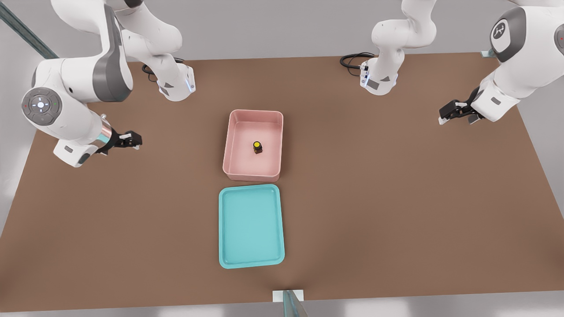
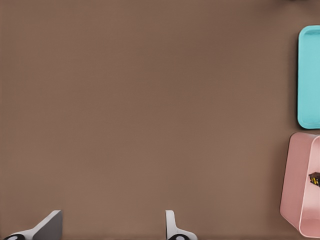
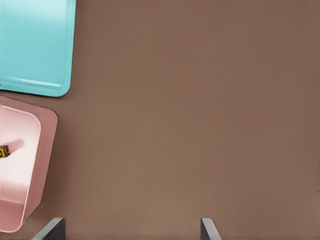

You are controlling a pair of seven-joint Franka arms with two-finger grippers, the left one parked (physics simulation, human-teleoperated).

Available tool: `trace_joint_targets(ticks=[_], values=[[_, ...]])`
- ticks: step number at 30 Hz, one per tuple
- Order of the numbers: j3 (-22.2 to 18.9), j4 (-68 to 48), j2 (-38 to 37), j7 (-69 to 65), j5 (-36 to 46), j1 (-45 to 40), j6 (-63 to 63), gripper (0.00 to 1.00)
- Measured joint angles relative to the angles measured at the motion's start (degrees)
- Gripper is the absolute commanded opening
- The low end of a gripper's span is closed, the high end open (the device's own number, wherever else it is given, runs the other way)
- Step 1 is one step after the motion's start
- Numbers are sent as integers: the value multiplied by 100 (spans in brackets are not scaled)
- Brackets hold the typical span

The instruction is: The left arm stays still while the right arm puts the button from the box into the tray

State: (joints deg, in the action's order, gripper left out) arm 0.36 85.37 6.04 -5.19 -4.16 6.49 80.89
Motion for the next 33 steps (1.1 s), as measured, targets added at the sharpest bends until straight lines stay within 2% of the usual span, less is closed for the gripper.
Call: trace_joint_targets(ticks=[2, 3, 4, 7, 10, 14, 19, 25, 33], values=[[104, -15, 96, -22, -8, -44, -4, 100], [393, -33, 311, -27, -30, -85, -7, 100], [704, -56, 605, -1, -21, 233, 9, 100], [1095, -103, 1299, 321, -7, 2407, 354, 100], [1152, -132, 2000, 867, -83, 3297, 968, 100], [1151, 835, 2165, 1696, -322, 3314, 2169, 100], [1149, 2425, 1761, 2647, -419, 3030, 3736, 100], [1150, 3098, 1845, 3540, -451, 3069, 5038, 100], [1151, 3749, 1975, 4356, -620, 3109, 6068, 100]])
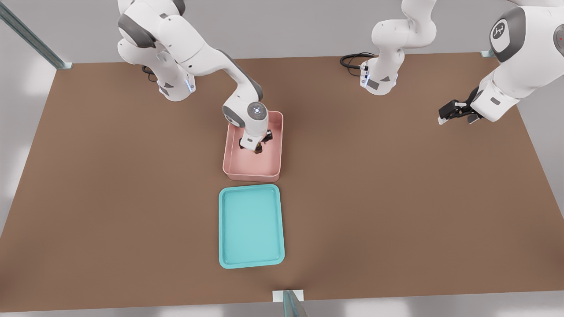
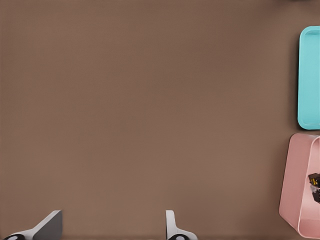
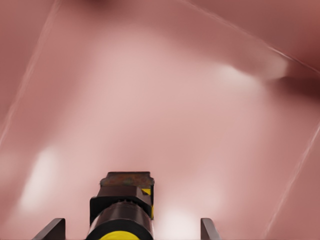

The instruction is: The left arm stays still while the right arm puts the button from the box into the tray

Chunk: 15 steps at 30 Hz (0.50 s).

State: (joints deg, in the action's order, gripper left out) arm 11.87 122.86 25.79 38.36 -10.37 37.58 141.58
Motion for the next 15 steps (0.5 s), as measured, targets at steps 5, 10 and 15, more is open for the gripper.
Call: trace_joint_targets(ticks=[5, 10, 15], values=[[2, -9, 200, 353, -166, 4, 302, 100], [34, 28, 206, 618, -241, 4, 443, 84], [51, 87, 169, 790, -245, -5, 495, 50]])
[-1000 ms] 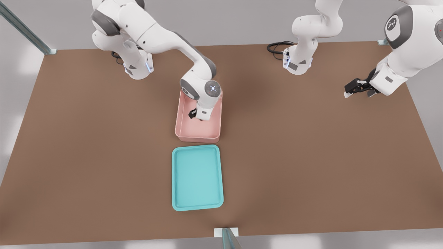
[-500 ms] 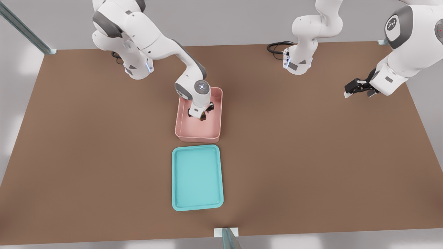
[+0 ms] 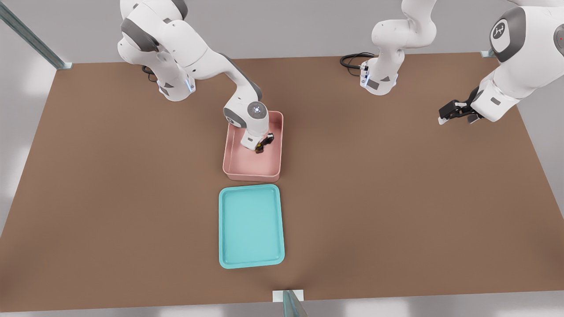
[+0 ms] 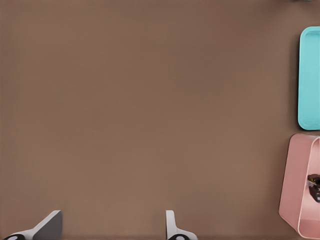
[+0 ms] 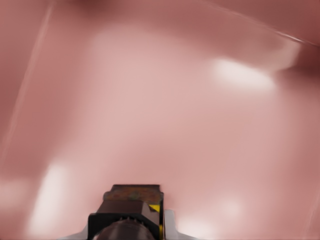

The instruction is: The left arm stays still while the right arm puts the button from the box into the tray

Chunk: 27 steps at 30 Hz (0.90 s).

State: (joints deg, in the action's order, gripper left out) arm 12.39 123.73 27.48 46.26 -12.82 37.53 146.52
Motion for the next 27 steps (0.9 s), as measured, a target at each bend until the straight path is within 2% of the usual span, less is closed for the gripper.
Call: trace_joint_targets(ticks=[4, 5, 7, 9, 11, 14, 15, 16, 18, 20, 21, 23, 25, 26, 27], values=[[81, 42, -224, 75, -15, -154, -27, 50], [333, -36, -323, 71, -18, -523, -89, 50], [1119, -682, -398, 15, -20, -1607, -411, 50], [1353, -1672, -252, -149, -25, -2408, -812, 51], [1386, -2853, 582, -361, -153, -2894, -1118, 51], [1404, -4200, 2123, -632, -537, -2941, -1333, 51], [1407, -4412, 2416, -710, -629, -2886, -1352, 78], [1407, -4520, 2569, -778, -697, -2840, -1365, 100], [1406, -4626, 2667, -902, -777, -2785, -1391, 100], [1416, -4721, 2657, -1013, -826, -2789, -1439, 100], [1579, -4721, 2469, -1064, -847, -2944, -1569, 100], [2661, -4734, 1581, -1168, -884, -3953, -2257, 100], [3895, -4792, 910, -1306, -911, -5423, -3231, 100], [4117, -4819, 775, -1458, -986, -5990, -3716, 100], [3257, -5006, 517, -1673, -969, -5630, -4217, 100]])
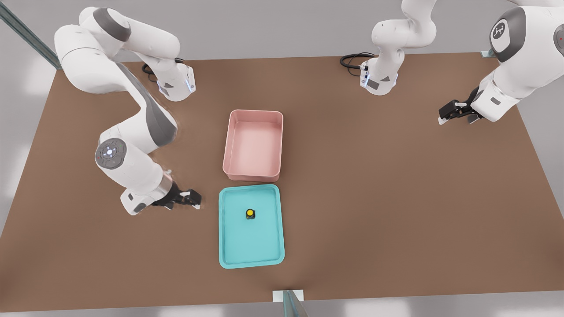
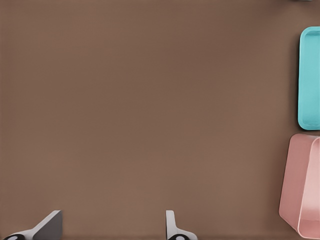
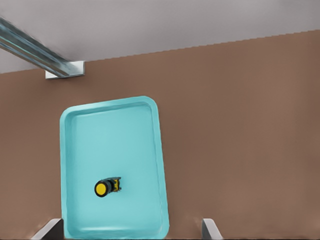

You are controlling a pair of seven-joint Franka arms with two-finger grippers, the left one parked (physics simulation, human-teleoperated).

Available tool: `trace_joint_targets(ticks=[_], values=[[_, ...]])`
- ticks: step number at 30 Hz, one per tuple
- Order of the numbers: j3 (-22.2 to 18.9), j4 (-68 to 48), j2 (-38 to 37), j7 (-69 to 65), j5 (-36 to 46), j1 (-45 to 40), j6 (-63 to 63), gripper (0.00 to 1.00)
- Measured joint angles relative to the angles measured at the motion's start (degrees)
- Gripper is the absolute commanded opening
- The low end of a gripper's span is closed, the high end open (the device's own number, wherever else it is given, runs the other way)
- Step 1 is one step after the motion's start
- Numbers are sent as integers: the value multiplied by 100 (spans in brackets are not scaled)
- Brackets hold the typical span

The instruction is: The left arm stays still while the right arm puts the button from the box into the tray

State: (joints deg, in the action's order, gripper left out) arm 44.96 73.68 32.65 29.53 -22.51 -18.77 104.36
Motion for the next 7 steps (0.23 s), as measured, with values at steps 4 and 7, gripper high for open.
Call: trace_joint_targets(ticks=[4, 7], values=[[-3027, 830, -2348, -714, 1128, 1761, -1443, 100], [-3556, 1252, -2767, -1145, 1597, 2015, -1947, 100]])
